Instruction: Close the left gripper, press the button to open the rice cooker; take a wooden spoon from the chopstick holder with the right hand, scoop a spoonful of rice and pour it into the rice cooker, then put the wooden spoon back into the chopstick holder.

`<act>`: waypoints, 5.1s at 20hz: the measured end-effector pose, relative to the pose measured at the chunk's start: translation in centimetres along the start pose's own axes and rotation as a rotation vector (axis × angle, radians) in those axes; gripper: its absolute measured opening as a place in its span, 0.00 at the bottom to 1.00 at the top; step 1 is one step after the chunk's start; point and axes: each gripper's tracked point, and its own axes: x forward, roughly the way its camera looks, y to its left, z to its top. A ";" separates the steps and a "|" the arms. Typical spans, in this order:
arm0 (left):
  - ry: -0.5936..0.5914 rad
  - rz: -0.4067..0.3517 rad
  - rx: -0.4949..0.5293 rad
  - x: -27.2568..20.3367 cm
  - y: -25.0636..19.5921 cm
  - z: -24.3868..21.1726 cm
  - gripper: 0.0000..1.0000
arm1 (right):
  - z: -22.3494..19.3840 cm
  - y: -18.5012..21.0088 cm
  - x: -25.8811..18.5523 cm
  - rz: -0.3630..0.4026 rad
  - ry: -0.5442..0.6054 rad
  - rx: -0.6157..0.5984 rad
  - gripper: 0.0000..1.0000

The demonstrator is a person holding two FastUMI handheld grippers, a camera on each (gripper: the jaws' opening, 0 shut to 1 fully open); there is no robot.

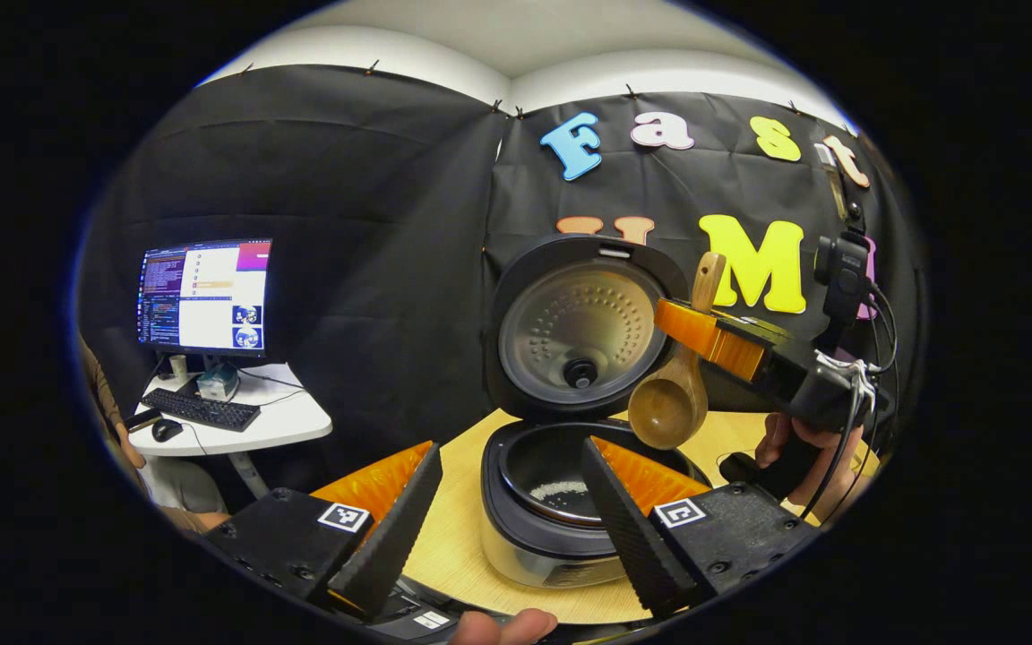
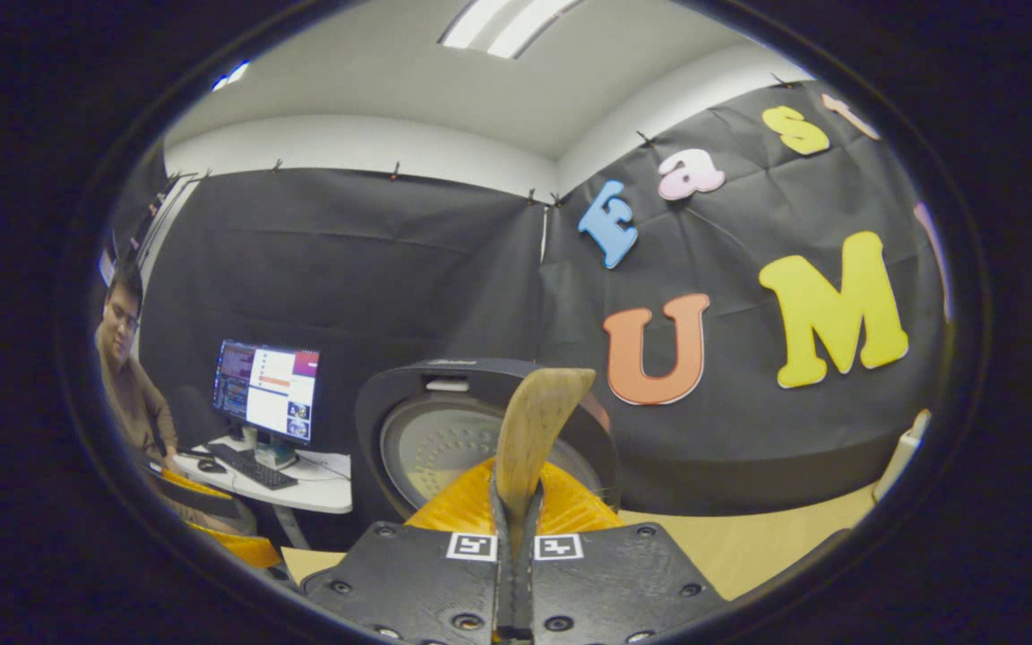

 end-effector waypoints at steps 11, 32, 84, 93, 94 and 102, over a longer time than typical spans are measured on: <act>-0.010 -0.064 0.047 -0.3 -4.3 1.1 0.97 | 2.8 -7.5 -5.6 -0.090 -0.008 0.361 0.00; -0.003 -0.136 0.041 -0.1 -11.0 0.2 0.98 | 3.4 -36.0 -33.9 -0.790 -0.089 0.224 0.00; -0.038 -0.109 0.133 -5.8 -10.3 3.6 0.97 | 4.1 -36.4 -43.5 -0.976 -0.098 -0.078 0.95; -0.039 -0.095 0.087 -2.5 -12.1 8.8 0.97 | 3.2 -27.8 -39.7 -0.693 -0.132 -0.101 0.95; -0.041 -0.096 0.087 -2.0 -12.5 9.9 0.97 | 2.3 -27.4 -39.2 -0.666 -0.107 -0.095 0.95; 0.014 -0.085 0.094 5.0 -12.8 17.6 0.97 | -0.3 -27.2 -39.9 -0.635 -0.021 -0.075 0.95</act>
